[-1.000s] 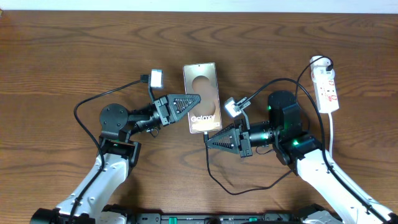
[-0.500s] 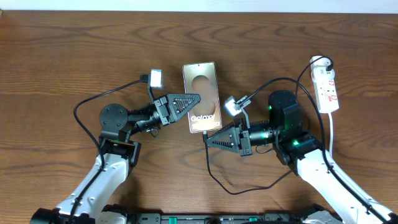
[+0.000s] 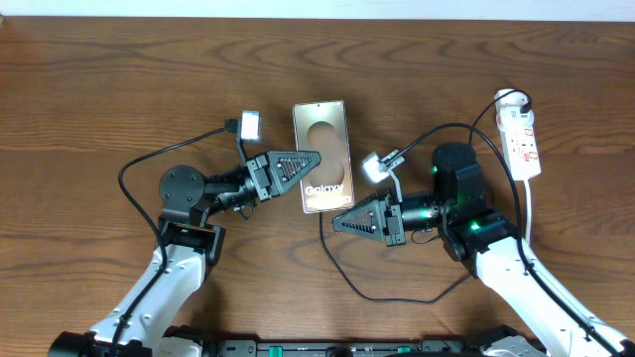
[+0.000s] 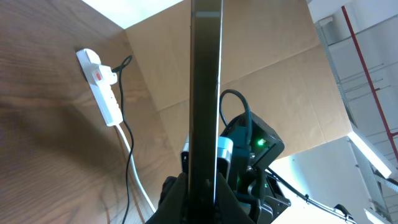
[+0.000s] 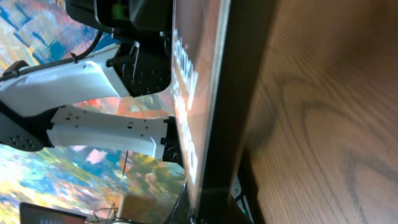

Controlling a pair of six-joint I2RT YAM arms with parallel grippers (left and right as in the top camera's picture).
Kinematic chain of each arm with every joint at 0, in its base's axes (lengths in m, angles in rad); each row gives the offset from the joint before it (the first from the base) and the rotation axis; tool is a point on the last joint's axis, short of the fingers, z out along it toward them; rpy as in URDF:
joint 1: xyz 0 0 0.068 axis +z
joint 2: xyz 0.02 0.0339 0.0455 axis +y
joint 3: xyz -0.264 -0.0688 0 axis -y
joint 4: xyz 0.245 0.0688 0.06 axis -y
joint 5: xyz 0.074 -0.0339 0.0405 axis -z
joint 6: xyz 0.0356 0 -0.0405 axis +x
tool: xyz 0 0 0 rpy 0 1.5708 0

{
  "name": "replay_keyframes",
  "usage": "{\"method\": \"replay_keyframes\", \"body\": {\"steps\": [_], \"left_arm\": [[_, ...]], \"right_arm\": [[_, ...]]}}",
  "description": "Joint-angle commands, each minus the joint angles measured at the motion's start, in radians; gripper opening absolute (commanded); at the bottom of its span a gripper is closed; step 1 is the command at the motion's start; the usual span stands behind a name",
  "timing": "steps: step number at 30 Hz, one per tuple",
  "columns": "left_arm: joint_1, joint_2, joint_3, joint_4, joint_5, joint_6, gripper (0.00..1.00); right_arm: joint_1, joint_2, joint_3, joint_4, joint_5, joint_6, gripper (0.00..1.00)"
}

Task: Plug charger to phone and switch on socket

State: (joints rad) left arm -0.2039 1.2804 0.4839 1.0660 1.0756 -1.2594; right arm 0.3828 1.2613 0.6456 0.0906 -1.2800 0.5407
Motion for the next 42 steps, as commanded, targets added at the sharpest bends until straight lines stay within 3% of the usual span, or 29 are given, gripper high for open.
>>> {"method": "replay_keyframes", "body": {"steps": [1,8,15,22,26,32,42], "left_arm": [[0.002,-0.007,0.034,0.018,0.004,0.014,0.07],[0.146,-0.006,0.034,-0.045,0.011,0.157,0.07],[0.341,-0.006,0.034,-0.093,0.116,0.16,0.07],[0.36,-0.006,0.033,-0.093,0.192,0.156,0.07],[0.36,-0.006,0.033,-0.093,0.2,0.143,0.07],[0.36,-0.006,0.033,-0.093,0.222,0.137,0.07],[0.36,-0.006,0.033,-0.093,0.235,0.117,0.07]], "right_arm": [[-0.002,0.0,0.0,-0.056,0.025,-0.041,0.02],[-0.002,0.0,0.0,-0.319,0.413,-0.137,0.31],[0.079,0.002,0.018,-0.337,0.848,-0.045,0.59],[0.211,0.095,0.105,-0.341,1.196,0.073,0.62],[0.254,0.233,0.21,-0.341,1.239,0.079,0.63],[0.299,0.43,0.343,-0.38,1.272,0.155,0.57],[0.375,0.625,0.353,-0.333,1.27,0.248,0.58]]}}
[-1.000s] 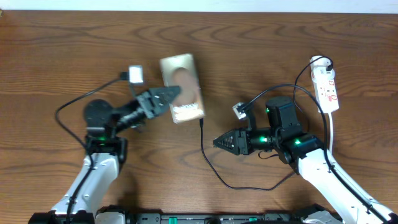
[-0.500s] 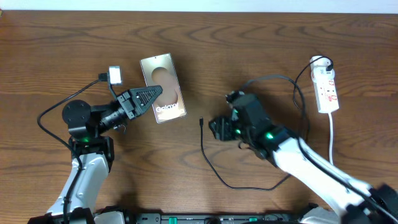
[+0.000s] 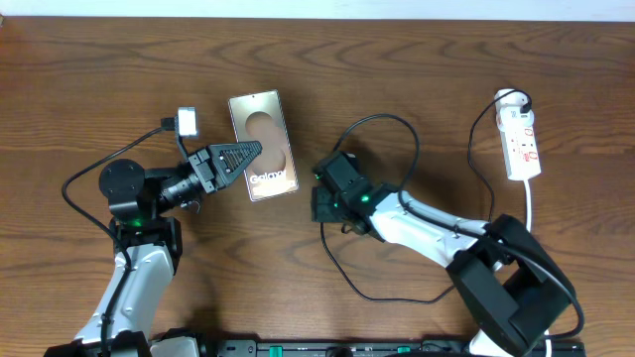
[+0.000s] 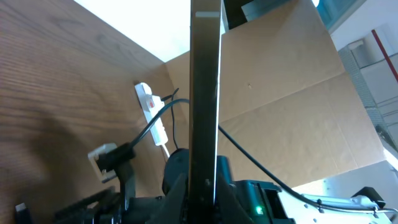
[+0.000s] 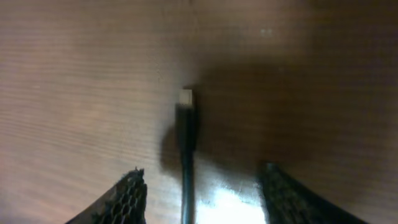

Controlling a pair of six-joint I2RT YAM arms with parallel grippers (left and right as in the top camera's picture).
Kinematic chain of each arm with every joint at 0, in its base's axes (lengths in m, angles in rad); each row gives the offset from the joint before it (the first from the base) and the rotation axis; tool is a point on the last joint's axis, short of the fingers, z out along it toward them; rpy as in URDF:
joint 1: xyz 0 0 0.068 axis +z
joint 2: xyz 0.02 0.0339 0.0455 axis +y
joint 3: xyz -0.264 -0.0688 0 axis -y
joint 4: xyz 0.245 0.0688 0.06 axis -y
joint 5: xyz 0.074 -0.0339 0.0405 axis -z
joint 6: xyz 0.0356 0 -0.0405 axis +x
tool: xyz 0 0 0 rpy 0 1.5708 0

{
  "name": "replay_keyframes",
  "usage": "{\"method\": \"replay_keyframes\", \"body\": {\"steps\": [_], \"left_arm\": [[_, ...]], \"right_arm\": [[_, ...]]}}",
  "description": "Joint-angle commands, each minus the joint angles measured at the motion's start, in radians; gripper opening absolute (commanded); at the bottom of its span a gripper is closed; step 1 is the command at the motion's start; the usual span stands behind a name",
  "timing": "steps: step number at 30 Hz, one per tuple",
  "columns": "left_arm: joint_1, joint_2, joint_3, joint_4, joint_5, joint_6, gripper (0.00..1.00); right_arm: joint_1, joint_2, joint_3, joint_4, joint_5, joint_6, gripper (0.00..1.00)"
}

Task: Plug charger to phone and switch on socket

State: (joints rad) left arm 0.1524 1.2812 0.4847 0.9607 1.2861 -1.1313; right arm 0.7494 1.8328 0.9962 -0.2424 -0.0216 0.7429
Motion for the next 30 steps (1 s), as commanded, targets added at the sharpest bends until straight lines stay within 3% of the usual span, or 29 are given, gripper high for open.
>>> {"method": "replay_keyframes", "body": {"steps": [1,7,13,15,18,26,30], "left_arm": [[0.003,-0.007,0.032,0.012,0.024,-0.011,0.07],[0.003,-0.007,0.032,0.012,0.024,-0.011,0.07],[0.003,-0.007,0.032,0.012,0.024,-0.011,0.08],[0.003,-0.007,0.032,0.012,0.024,-0.011,0.07],[0.003,-0.007,0.032,0.012,0.024,-0.015,0.07],[0.003,-0.007,0.032,0.012,0.038,-0.03,0.07],[0.003,-0.007,0.032,0.012,0.043,-0.049,0.07]], "right_arm": [[0.012,0.068,0.003,0.008,0.012,0.046,0.56],[0.026,0.099,0.003,-0.061,0.012,0.08,0.24],[0.038,0.101,0.003,-0.192,0.044,0.147,0.26],[0.038,0.103,0.003,-0.192,0.046,0.148,0.19],[0.037,0.106,0.003,-0.187,0.045,0.162,0.01],[-0.025,0.096,0.004,-0.175,0.028,0.113,0.01],[-0.089,0.003,0.004,-0.254,0.003,0.042,0.01]]}}
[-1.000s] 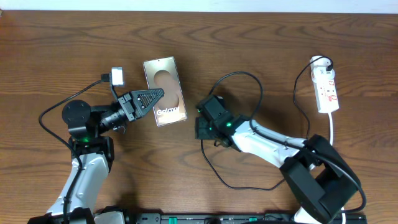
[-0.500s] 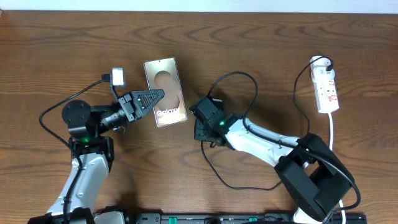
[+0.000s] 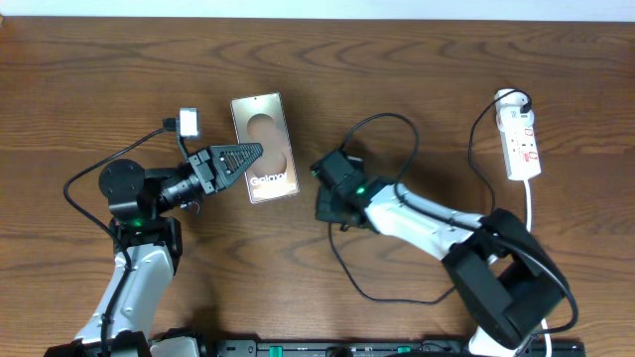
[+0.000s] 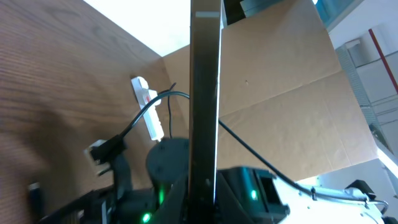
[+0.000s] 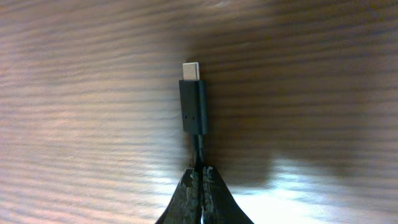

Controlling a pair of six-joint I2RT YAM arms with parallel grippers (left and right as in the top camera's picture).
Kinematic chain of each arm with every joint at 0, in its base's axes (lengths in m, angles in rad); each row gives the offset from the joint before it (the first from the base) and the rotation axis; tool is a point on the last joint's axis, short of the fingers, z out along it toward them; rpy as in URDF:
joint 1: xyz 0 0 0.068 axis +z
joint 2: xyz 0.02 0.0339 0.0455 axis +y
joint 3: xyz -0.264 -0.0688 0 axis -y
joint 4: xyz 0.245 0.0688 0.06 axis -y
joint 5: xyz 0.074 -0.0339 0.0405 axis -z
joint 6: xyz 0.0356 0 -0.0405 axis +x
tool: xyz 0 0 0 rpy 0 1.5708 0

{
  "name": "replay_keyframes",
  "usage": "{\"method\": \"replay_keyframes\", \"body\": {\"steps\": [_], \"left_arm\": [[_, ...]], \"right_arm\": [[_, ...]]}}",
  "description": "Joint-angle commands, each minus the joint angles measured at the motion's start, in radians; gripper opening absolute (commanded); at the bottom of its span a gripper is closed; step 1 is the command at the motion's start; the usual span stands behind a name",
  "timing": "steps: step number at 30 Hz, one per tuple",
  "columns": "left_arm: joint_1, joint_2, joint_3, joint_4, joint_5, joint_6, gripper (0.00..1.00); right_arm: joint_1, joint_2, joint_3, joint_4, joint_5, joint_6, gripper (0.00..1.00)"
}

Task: Plug charger to phone and switch on socket

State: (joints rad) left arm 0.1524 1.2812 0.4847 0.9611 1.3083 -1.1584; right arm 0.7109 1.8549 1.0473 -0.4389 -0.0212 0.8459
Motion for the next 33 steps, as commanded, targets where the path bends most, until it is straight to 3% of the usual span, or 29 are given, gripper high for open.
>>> {"method": "replay_keyframes", "body": {"steps": [1,8,15,23,33], "left_arm": [[0.003,-0.007,0.032,0.012,0.02,-0.025,0.07],[0.003,-0.007,0.032,0.012,0.02,-0.026,0.07],[-0.003,-0.007,0.032,0.012,0.004,-0.053,0.08],[-0.098,-0.008,0.032,0.013,-0.06,-0.046,0.08],[-0.198,-0.007,0.032,0.013,-0.221,0.029,0.07]], "right_arm": [[-0.063,-0.06,-0.047,-0.086,-0.001,-0.078,0.01],[-0.06,-0.43,-0.047,-0.212,-0.315,-0.392,0.01],[0.037,-0.703,-0.055,-0.335,-0.375,-0.443,0.01],[0.164,-0.736,-0.078,-0.311,-0.324,-0.399,0.01],[0.168,-0.719,-0.078,-0.305,-0.216,-0.318,0.01]]}}
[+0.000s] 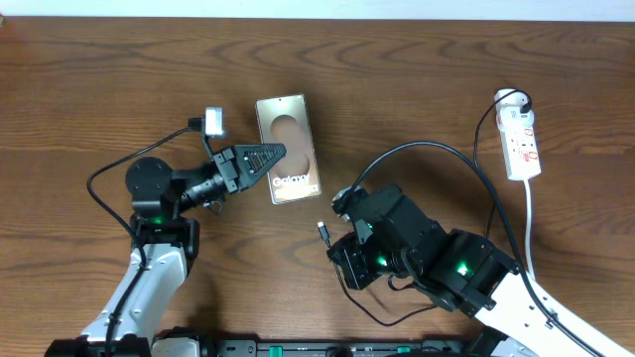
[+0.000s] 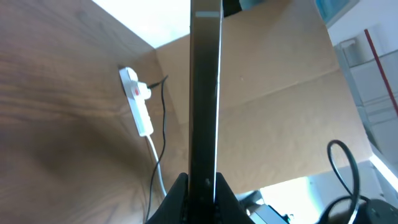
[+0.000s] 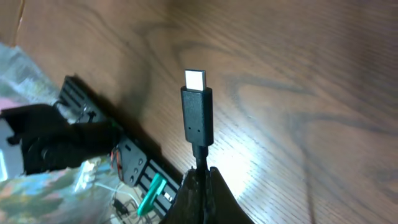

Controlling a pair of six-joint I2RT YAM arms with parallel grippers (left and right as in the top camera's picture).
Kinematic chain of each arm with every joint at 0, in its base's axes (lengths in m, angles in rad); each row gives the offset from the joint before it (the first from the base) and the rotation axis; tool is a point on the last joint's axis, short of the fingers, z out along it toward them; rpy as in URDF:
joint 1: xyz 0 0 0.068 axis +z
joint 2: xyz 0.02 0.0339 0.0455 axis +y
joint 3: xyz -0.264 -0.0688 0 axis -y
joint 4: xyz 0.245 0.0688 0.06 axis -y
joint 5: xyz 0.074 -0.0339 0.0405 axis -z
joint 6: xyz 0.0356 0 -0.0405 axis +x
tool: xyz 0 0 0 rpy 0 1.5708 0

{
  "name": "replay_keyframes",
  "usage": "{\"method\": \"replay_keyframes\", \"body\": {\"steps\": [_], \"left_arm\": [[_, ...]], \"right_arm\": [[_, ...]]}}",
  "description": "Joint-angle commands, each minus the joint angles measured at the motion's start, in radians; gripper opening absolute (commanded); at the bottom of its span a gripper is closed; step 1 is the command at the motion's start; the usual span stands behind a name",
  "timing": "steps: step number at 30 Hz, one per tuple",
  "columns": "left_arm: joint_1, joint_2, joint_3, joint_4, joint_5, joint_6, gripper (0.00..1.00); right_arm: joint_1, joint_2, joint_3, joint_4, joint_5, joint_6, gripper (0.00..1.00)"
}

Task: Plug charger to phone and switch on socket
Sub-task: 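Align the USB-C plug under the phone's bottom port with the right gripper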

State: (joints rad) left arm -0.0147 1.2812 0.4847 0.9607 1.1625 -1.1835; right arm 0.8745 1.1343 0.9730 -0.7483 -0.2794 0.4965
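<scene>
A gold phone with a Galaxy sticker is held face up off the table, and my left gripper is shut on its left edge. In the left wrist view the phone stands edge-on between the fingers of the left gripper. My right gripper is shut on the black cable just behind the USB-C plug, which points up, clear of the wood. From overhead the plug is right of and nearer than the phone, apart from it. The white power strip lies at the far right.
The black charger cable arcs from the right arm up to the power strip, and a loop lies near the front edge. The strip's white lead runs toward the front. The power strip also shows in the left wrist view.
My right gripper, shut on the cable with the plug flat on the wood, now holds the plug raised and nearer the front. The left gripper has shifted the phone slightly right.
First both grippers were at the phone mid-table, left and right of it. Then the left held the phone further left while the right stood open over the plug on the table. It then shut on the cable, and now holds the plug lifted.
</scene>
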Motion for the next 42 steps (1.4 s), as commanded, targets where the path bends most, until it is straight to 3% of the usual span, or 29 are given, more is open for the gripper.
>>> {"method": "replay_keyframes", "body": {"steps": [1,15,30,42], "left_arm": [[-0.047,-0.008,0.032,0.013,-0.092,0.068,0.07],[-0.101,-0.007,0.032,0.012,-0.136,0.116,0.07],[-0.101,-0.007,0.032,-0.04,-0.2,-0.011,0.07],[-0.101,-0.008,0.032,-0.04,-0.175,-0.031,0.07]], "right_arm": [[0.003,0.002,-0.004,0.006,0.043,0.031,0.01],[-0.043,0.005,-0.004,0.028,0.071,0.094,0.01],[-0.042,0.044,-0.004,0.102,0.014,0.094,0.01],[-0.043,0.044,-0.004,0.135,0.007,0.094,0.01]]}}
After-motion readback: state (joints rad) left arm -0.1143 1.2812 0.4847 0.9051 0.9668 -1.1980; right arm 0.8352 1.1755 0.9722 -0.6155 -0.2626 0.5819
